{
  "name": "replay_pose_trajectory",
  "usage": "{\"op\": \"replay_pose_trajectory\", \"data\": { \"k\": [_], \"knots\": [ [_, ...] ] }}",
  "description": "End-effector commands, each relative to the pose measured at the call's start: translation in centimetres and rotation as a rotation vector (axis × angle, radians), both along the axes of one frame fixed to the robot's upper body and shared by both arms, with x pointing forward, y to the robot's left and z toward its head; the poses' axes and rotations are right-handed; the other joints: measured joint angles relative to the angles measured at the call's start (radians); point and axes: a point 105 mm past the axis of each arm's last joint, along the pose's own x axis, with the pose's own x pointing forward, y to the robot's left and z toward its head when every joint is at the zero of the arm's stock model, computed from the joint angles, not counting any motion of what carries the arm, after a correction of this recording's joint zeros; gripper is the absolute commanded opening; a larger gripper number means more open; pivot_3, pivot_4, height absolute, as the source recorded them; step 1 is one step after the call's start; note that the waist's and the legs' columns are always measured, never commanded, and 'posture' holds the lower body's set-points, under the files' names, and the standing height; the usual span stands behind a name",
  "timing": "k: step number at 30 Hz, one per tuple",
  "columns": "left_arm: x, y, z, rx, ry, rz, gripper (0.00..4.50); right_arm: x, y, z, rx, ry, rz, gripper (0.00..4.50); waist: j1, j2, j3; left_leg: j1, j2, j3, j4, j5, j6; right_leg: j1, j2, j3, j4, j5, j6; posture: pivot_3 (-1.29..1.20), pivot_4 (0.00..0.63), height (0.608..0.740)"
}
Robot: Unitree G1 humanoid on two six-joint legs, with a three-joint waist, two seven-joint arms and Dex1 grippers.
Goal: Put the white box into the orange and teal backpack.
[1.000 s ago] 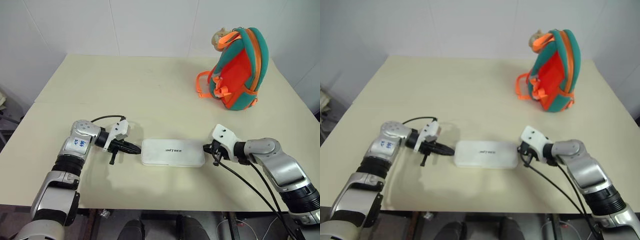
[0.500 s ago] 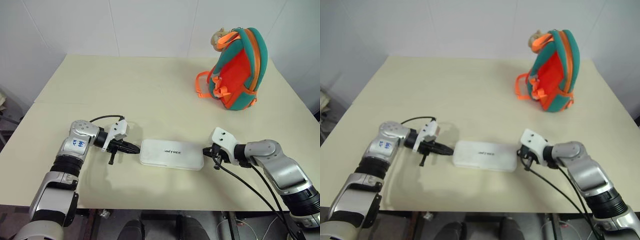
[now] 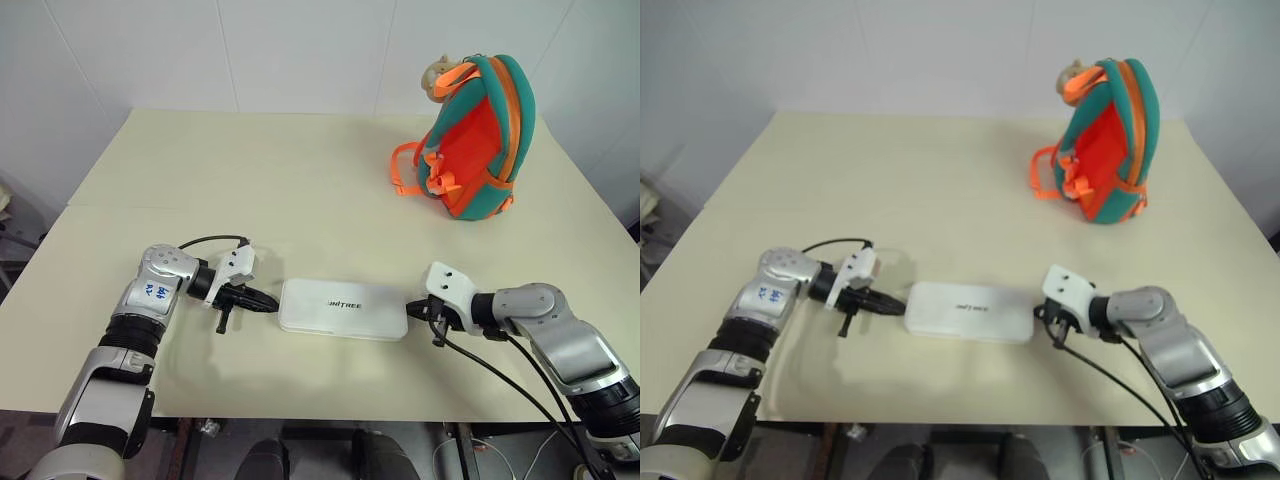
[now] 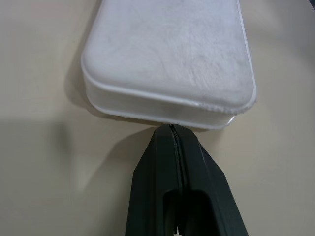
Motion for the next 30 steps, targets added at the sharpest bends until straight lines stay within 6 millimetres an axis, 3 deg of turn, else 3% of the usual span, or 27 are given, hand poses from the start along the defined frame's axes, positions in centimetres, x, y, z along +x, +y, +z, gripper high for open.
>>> {"op": "replay_pose_trajectory", "data": {
  "k": [1, 5, 8, 10, 14, 21, 25, 30],
  "knots": [
    [0.4, 1.0, 1.0, 0.01, -0.036, 0.027, 0.0, 0.2, -1.6, 0.9, -0.048, -0.038, -0.021, 0.12, 0.0, 0.0, 0.0, 0.0, 0.0, 0.0, 0.0, 0.0, 0.0, 0.0, 0.0, 0.0, 0.0, 0.0, 0.0, 0.0, 0.15, 0.74],
    [1.0, 1.8, 1.7, -0.003, -0.052, 0.079, 0.0, 0.5, -2.6, 1.4, -0.065, -0.054, -0.049, 0.12, 0.0, 0.0, 0.0, 0.0, 0.0, 0.0, 0.0, 0.0, 0.0, 0.0, 0.0, 0.0, 0.0, 0.0, 0.0, 0.0, 0.15, 0.74],
    [1.8, 3.0, 3.1, -0.035, -0.09, 0.153, 0.0, 0.4, -4.5, 3.0, -0.089, -0.086, -0.094, 0.12, 0.003, 0.0, 0.0, 0.0, 0.0, 0.0, 0.0, 0.0, 0.0, 0.0, 0.0, 0.0, 0.0, 0.0, 0.0, 0.0, 0.15, 0.74],
    [3.6, 3.4, 4.7, -0.106, -0.146, 0.289, 0.0, 0.0, -4.9, 4.0, -0.052, -0.082, -0.11, 0.83, 0.005, 0.0, 0.0, -0.001, 0.0, 0.0, 0.0, 0.0, 0.0, 0.0, 0.0, 0.0, 0.0, 0.0, 0.0, 0.0, 0.15, 0.74],
    [4.9, 3.0, 7.3, -0.244, -0.154, 0.383, 0.86, 0.1, -5.3, 5.7, 0.02, -0.122, -0.143, 1.95, 0.003, 0.0, 0.0, -0.001, 0.0, 0.0, 0.0, 0.0, 0.0, 0.0, 0.0, 0.0, 0.0, 0.0, 0.0, 0.0, 0.15, 0.74],
    [4.7, 3.0, 8.3, -0.33, -0.154, 0.396, 3.05, -0.8, -5.1, 6.1, 0.104, -0.117, -0.154, 4.38, -0.001, 0.0, 0.0, -0.001, 0.0, 0.0, -0.001, 0.0, 0.0, -0.001, 0.0, 0.0, 0.0, 0.0, 0.0, 0.0, 0.15, 0.74],
    [4.2, 3.1, 8.3, -0.351, -0.152, 0.397, 4.34, -1.0, -5.0, 5.5, 0.09, -0.13, -0.163, 4.5, 0.001, 0.0, 0.0, -0.001, 0.0, 0.0, 0.0, 0.0, 0.0, 0.0, 0.0, 0.0, 0.0, 0.0, 0.0, 0.0, 0.15, 0.74],
    [3.7, 3.0, 8.3, -0.385, -0.16, 0.384, 4.48, -0.7, -4.6, 5.1, 0.07, -0.173, -0.178, 4.5, 0.001, 0.0, 0.0, 0.0, 0.0, 0.0, 0.0, 0.0, 0.0, 0.0, -0.001, 0.0, 0.0, 0.0, 0.0, 0.0, 0.15, 0.74]
  ]
}}
